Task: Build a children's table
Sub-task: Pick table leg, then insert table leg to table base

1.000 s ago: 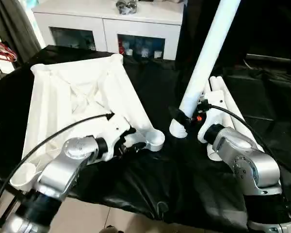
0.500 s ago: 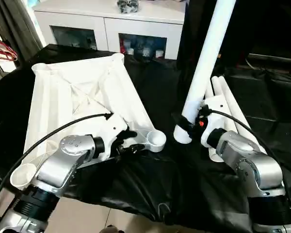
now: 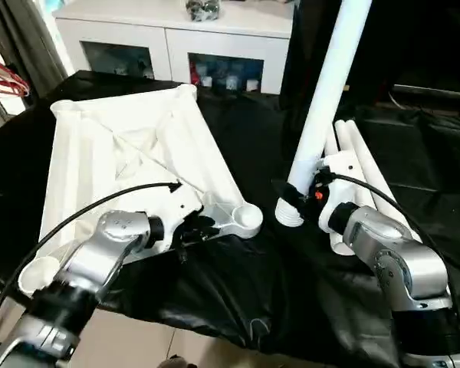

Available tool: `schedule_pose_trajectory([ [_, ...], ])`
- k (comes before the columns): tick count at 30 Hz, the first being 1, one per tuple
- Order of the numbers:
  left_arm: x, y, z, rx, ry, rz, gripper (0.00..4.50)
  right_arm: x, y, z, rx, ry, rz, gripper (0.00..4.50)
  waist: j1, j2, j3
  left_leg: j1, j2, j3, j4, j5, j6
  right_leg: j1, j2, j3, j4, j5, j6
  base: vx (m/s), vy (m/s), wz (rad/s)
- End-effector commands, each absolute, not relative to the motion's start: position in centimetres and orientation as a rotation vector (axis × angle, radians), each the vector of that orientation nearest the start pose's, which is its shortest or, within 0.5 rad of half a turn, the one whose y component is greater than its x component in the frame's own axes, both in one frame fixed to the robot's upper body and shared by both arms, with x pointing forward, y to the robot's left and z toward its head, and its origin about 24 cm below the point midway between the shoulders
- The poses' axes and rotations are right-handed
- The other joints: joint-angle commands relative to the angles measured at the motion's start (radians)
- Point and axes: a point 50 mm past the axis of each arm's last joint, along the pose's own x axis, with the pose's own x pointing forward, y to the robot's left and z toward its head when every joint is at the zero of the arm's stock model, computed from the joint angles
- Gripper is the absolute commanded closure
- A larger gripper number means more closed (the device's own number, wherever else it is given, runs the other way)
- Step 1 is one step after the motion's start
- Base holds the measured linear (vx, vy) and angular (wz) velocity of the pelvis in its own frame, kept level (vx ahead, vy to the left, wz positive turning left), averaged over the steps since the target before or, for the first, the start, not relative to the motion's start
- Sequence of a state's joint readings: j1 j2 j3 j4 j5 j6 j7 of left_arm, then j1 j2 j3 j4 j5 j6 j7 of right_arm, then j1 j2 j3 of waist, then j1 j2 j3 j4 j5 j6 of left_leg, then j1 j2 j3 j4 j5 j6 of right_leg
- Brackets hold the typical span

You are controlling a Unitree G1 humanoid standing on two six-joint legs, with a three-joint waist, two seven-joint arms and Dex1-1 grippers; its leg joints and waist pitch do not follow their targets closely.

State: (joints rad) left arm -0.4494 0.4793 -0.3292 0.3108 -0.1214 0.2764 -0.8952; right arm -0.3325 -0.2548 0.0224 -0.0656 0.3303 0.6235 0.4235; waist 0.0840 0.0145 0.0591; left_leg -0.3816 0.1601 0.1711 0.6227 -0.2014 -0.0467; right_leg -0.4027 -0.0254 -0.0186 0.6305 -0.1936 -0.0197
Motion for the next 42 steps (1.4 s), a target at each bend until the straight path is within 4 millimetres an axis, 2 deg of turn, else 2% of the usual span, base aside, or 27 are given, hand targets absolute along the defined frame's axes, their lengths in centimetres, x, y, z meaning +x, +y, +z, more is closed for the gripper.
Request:
schedule_pose_trajectory([
  [1,30.4,14.9,5.5,0.384,0.427,-1.075,3.95,30.2,-13.8,10.4,0.055,0.206,0.598,2.60,-0.004,0.011,-0.067,0.020,0.062,-0.028,-0.081,-0.162,-0.040,0.046,-0.105,0.051,-0.079,-0.188,-0.168,0.000,0.000,0.00],
  [4,30.5,15.0,5.5,0.387,0.432,-1.074,4.04,30.3,-13.8,10.4,0.053,0.206,0.602,2.60,-0.005,0.012,-0.068,0.020,0.062,-0.027,-0.080,-0.158,-0.037,0.046,-0.105,0.051,-0.078,-0.178,-0.173,0.000,0.000,0.00],
  [5,30.6,15.1,5.5,0.386,0.435,-1.071,4.25,30.3,-13.6,10.5,0.054,0.206,0.615,2.60,-0.006,0.010,-0.069,0.019,0.062,-0.027,-0.079,-0.145,-0.035,0.047,-0.104,0.050,-0.075,-0.152,-0.179,0.000,0.000,0.00],
  [8,30.7,15.4,5.4,0.405,0.454,-1.074,4.46,30.6,-13.1,10.7,0.050,0.208,0.651,2.60,-0.008,0.010,-0.069,0.018,0.062,-0.027,-0.079,-0.134,-0.027,0.049,-0.105,0.050,-0.073,-0.130,-0.188,0.000,0.000,0.00],
  [11,30.8,15.5,5.4,0.412,0.463,-1.084,4.49,30.7,-12.7,10.8,0.044,0.209,0.681,2.60,-0.015,0.008,-0.068,0.017,0.062,-0.027,-0.078,-0.136,-0.027,0.051,-0.107,0.050,-0.073,-0.135,-0.193,0.000,0.000,0.00],
  [13,30.6,15.3,5.6,0.415,0.476,-1.113,4.50,30.9,-12.1,11.0,0.048,0.209,0.727,2.60,-0.019,0.000,-0.069,0.016,0.061,-0.025,-0.077,-0.131,-0.021,0.053,-0.108,0.051,-0.074,-0.137,-0.199,0.000,0.000,0.00],
  [14,30.5,15.2,5.6,0.419,0.474,-1.126,4.50,30.9,-12.0,11.0,0.052,0.210,0.737,2.60,-0.020,0.004,-0.067,0.015,0.061,-0.026,-0.077,-0.128,-0.018,0.052,-0.108,0.050,-0.073,-0.146,-0.200,0.000,0.000,0.00],
  [15,30.5,14.9,5.7,0.425,0.468,-1.144,4.50,31.0,-11.9,11.0,0.059,0.213,0.751,2.60,-0.022,-0.005,-0.067,0.016,0.062,-0.024,-0.077,-0.127,-0.014,0.052,-0.107,0.050,-0.076,-0.149,-0.198,0.000,0.000,0.00],
  [16,30.3,14.4,5.7,0.436,0.449,-1.176,4.50,31.0,-11.7,10.9,0.067,0.218,0.766,2.60,-0.022,-0.003,-0.068,0.016,0.063,-0.025,-0.077,-0.121,-0.010,0.051,-0.108,0.050,-0.073,-0.147,-0.201,0.000,0.000,0.00],
  [17,30.1,13.6,5.8,0.455,0.418,-1.223,4.50,31.1,-11.7,10.7,0.069,0.223,0.774,2.60,-0.021,-0.006,-0.066,0.016,0.064,-0.025,-0.077,-0.118,-0.005,0.052,-0.110,0.051,-0.074,-0.154,-0.200,0.000,0.000,0.00],
  [18,30.1,13.6,5.8,0.455,0.418,-1.223,4.50,31.1,-11.7,10.7,0.069,0.223,0.774,2.60,-0.019,-0.003,-0.067,0.017,0.064,-0.024,-0.076,-0.114,-0.004,0.050,-0.110,0.051,-0.074,-0.153,-0.199,0.000,0.000,0.00],
  [20,29.7,12.2,5.9,0.434,0.376,-1.288,4.50,31.1,-11.6,10.3,0.079,0.238,0.781,2.60,-0.015,-0.008,-0.068,0.022,0.067,-0.020,-0.076,-0.110,0.000,0.044,-0.108,0.051,-0.074,-0.141,-0.203,0.000,0.000,0.00],
  [21,29.6,11.6,6.0,0.423,0.358,-1.306,4.50,31.1,-11.5,10.2,0.082,0.242,0.785,2.60,-0.013,-0.008,-0.068,0.020,0.067,-0.021,-0.076,-0.109,0.001,0.046,-0.109,0.051,-0.073,-0.140,-0.204,0.000,0.000,0.00],
  [23,29.4,10.6,6.0,0.409,0.334,-1.338,4.50,31.0,-11.4,10.1,0.087,0.246,0.792,2.60,0.001,-0.009,-0.069,0.023,0.069,-0.018,-0.076,-0.099,0.001,0.045,-0.111,0.051,-0.072,-0.129,-0.201,0.000,0.000,0.00],
  [25,29.3,9.9,5.9,0.410,0.320,-1.352,4.50,31.0,-11.3,10.0,0.089,0.249,0.796,2.60,0.005,-0.007,-0.069,0.025,0.069,-0.017,-0.076,-0.104,0.002,0.042,-0.110,0.051,-0.072,-0.131,-0.199,0.000,0.000,0.00],
  [26,29.4,9.8,5.9,0.411,0.320,-1.352,4.50,30.9,-11.3,9.9,0.089,0.250,0.798,2.60,0.007,-0.010,-0.068,0.022,0.069,-0.017,-0.077,-0.115,0.000,0.044,-0.111,0.051,-0.073,-0.142,-0.194,0.000,0.000,0.00],
  [27,29.4,9.7,5.8,0.419,0.321,-1.348,4.50,30.9,-11.3,9.9,0.089,0.251,0.799,2.60,0.008,-0.006,-0.068,0.022,0.069,-0.018,-0.078,-0.120,-0.002,0.044,-0.113,0.050,-0.073,-0.151,-0.192,0.000,0.000,0.00],
  [31,30.0,10.2,5.4,0.489,0.333,-1.298,4.50,30.9,-11.3,9.6,0.087,0.255,0.797,2.60,0.005,-0.008,-0.065,0.023,0.067,-0.019,-0.081,-0.160,-0.015,0.041,-0.113,0.051,-0.084,-0.234,-0.163,0.000,0.000,0.00],
  [32,30.4,10.7,5.4,0.502,0.334,-1.269,4.50,30.8,-11.4,9.6,0.086,0.255,0.795,2.60,0.005,-0.004,-0.065,0.023,0.067,-0.021,-0.081,-0.165,-0.017,0.041,-0.114,0.051,-0.086,-0.249,-0.158,0.000,0.000,0.00],
  [34,30.7,11.1,5.5,0.497,0.339,-1.244,4.50,30.8,-11.4,9.6,0.086,0.254,0.791,2.60,0.002,-0.006,-0.065,0.020,0.067,-0.022,-0.083,-0.167,-0.021,0.043,-0.114,0.050,-0.085,-0.258,-0.154,0.000,0.000,0.00],
  [35,30.7,11.5,5.5,0.497,0.349,-1.240,4.22,30.8,-11.5,9.7,0.087,0.251,0.787,2.60,0.001,-0.007,-0.065,0.020,0.067,-0.022,-0.083,-0.169,-0.022,0.042,-0.114,0.050,-0.086,-0.261,-0.154,0.000,0.000,0.00],
  [37,30.8,11.8,5.6,0.501,0.352,-1.237,3.94,30.8,-11.6,9.7,0.088,0.248,0.783,2.60,-0.002,-0.006,-0.065,0.019,0.067,-0.024,-0.084,-0.175,-0.024,0.042,-0.113,0.050,-0.085,-0.267,-0.154,0.000,0.000,0.00],
  [42,30.8,12.4,5.6,0.489,0.366,-1.244,3.89,30.8,-12.2,9.9,0.094,0.237,0.765,2.60,-0.006,-0.005,-0.067,0.019,0.066,-0.022,-0.081,-0.159,-0.020,0.042,-0.112,0.049,-0.083,-0.230,-0.166,0.000,0.000,0.00],
])
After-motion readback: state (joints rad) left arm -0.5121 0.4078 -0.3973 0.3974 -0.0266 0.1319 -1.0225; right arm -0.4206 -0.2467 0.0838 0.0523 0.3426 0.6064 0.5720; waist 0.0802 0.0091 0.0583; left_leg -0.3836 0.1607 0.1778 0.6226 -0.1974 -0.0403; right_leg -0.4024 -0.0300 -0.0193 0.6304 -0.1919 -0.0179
